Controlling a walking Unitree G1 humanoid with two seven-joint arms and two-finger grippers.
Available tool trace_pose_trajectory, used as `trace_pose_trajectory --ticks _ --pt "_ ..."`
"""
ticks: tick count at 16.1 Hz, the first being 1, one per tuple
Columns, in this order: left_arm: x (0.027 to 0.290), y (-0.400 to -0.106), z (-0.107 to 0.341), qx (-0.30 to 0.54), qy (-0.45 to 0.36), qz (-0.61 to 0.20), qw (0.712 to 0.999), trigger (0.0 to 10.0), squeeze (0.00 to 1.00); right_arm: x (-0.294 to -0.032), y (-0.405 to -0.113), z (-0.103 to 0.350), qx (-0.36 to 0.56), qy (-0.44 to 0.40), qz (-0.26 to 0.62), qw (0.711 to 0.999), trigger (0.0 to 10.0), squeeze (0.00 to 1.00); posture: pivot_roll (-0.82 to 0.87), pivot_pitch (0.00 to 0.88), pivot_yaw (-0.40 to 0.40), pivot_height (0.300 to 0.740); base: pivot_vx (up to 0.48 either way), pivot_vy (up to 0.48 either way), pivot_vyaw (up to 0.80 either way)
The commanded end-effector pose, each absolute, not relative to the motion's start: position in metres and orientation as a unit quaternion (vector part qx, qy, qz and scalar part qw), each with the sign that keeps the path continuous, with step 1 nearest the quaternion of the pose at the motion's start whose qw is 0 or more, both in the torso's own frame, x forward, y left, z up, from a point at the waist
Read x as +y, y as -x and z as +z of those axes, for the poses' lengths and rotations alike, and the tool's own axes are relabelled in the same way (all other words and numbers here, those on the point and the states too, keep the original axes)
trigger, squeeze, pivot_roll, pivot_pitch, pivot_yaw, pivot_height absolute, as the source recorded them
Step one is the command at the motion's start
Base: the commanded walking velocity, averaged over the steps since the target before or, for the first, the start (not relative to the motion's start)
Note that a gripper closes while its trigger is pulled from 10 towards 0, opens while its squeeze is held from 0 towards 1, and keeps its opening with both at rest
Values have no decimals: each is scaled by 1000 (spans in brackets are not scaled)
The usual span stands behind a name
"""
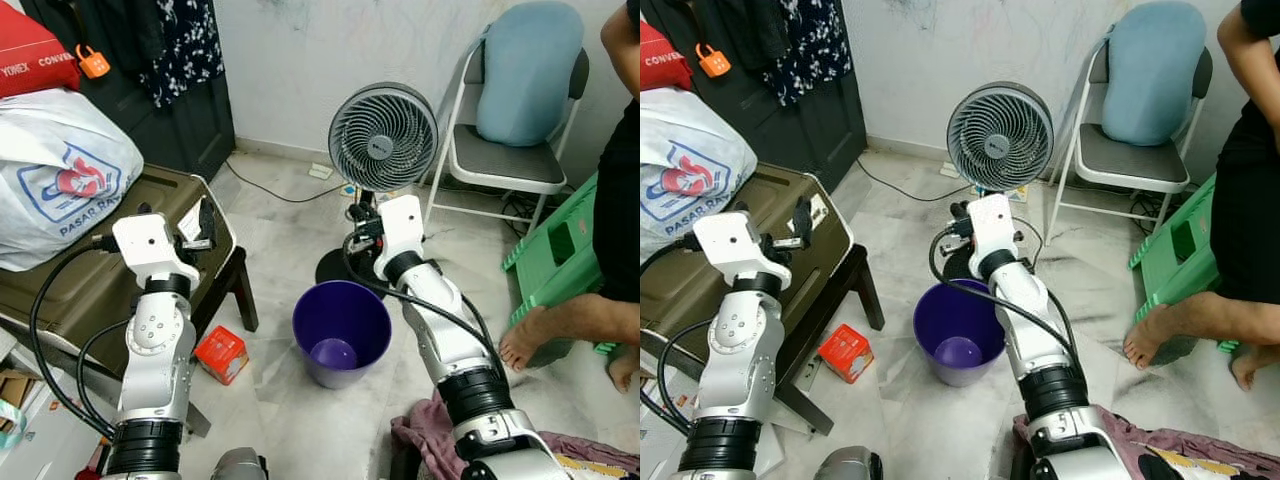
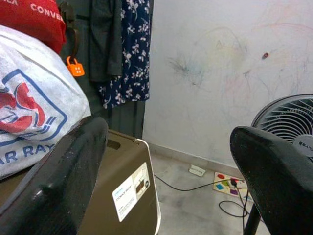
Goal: Clean up the room
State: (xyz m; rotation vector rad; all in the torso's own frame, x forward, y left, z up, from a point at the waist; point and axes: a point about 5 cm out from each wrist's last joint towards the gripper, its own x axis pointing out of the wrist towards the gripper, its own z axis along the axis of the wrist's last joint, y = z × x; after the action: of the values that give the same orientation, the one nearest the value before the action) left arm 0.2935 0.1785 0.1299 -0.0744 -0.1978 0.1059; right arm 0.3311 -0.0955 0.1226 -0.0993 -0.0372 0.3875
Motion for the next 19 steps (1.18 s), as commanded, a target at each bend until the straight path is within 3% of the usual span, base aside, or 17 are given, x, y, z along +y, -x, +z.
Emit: trace_pose_trajectory --ticks 1,9,14,16,19 --pt "180 -293 134 -108 33 51 992 10000 0 -91 -331 129 -32 65 201 977 10000 0 50 4 -11 740 0 0 800" --pt "180 -294 135 -108 30 49 992 10000 0 -90 -332 132 -37 60 202 977 10000 0 48 6 -11 740 0 0 755" --pt "179 -294 136 -115 30 43 992 10000 0 -92 -333 132 -34 50 193 979 10000 0 49 4 -10 740 0 0 0" --pt "177 -294 137 -120 30 36 992 10000 0 -92 -334 132 -33 47 192 980 10000 0 48 2 -9 740 281 0 -775" --pt "177 -293 137 -121 31 34 992 10000 0 -91 -333 133 -37 49 195 979 10000 0 49 2 -9 740 332 0 0"
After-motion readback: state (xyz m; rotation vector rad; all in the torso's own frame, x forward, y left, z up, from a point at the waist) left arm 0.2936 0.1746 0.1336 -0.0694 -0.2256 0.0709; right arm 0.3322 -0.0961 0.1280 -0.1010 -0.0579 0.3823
